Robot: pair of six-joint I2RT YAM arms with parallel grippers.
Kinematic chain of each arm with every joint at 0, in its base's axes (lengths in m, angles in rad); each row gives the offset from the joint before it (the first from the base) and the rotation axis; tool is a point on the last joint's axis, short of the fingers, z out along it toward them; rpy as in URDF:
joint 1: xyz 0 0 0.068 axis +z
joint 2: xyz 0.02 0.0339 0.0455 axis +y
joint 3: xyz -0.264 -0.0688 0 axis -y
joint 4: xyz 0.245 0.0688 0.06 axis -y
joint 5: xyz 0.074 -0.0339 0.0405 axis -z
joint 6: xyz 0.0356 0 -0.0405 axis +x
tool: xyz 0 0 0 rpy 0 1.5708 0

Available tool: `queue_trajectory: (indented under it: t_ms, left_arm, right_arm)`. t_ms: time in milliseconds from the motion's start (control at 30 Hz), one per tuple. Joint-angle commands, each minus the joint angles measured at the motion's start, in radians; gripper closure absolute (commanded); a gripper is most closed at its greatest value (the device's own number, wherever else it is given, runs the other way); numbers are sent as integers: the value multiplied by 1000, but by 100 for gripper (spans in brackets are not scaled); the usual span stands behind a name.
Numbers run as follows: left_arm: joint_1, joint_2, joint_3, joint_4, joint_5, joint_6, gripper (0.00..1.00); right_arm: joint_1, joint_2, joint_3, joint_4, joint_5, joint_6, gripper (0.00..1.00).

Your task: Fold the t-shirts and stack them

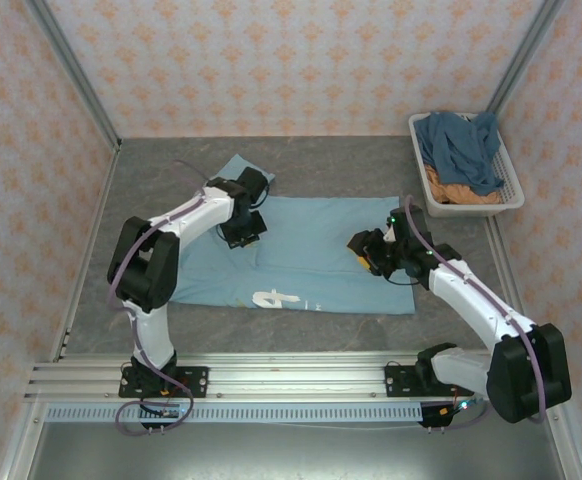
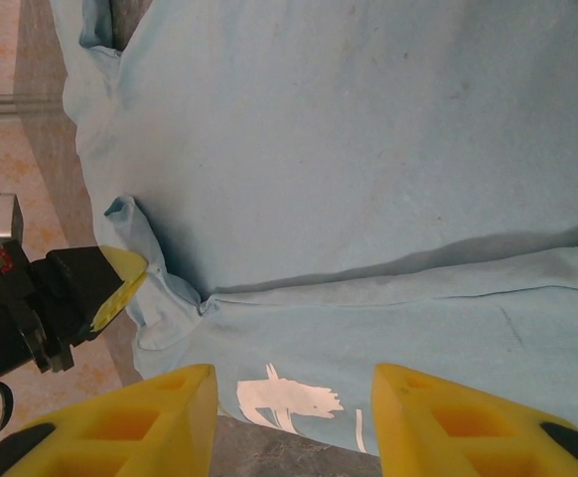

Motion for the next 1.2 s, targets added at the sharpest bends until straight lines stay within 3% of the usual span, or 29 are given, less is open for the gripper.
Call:
queue_trajectory:
  t_ms: [0,367,700,967,1100,1167]
  left_arm:
    - [-14,47,53,-83,-77,56,100]
    - [-28,81,122,-83,-121,94,100]
    - [-42,113,186,-74,-111,124,100]
    - [-45,94,168,3,-90,245,100]
    - [-31,16,110,9,-145,278,56]
    - [-10,-72,49,7,-163,258,46]
  right_arm:
    - [7,1,-5,1,23,9,55]
    - [6,-12,-29,-35,50,15,61]
    - [4,-60,-76,-172,238,79,66]
    - [3,-73,-119,-161,245,124,67]
    - [2,-75,-125,-168,243,123,67]
    - [3,-75,-132,-168,237,122,66]
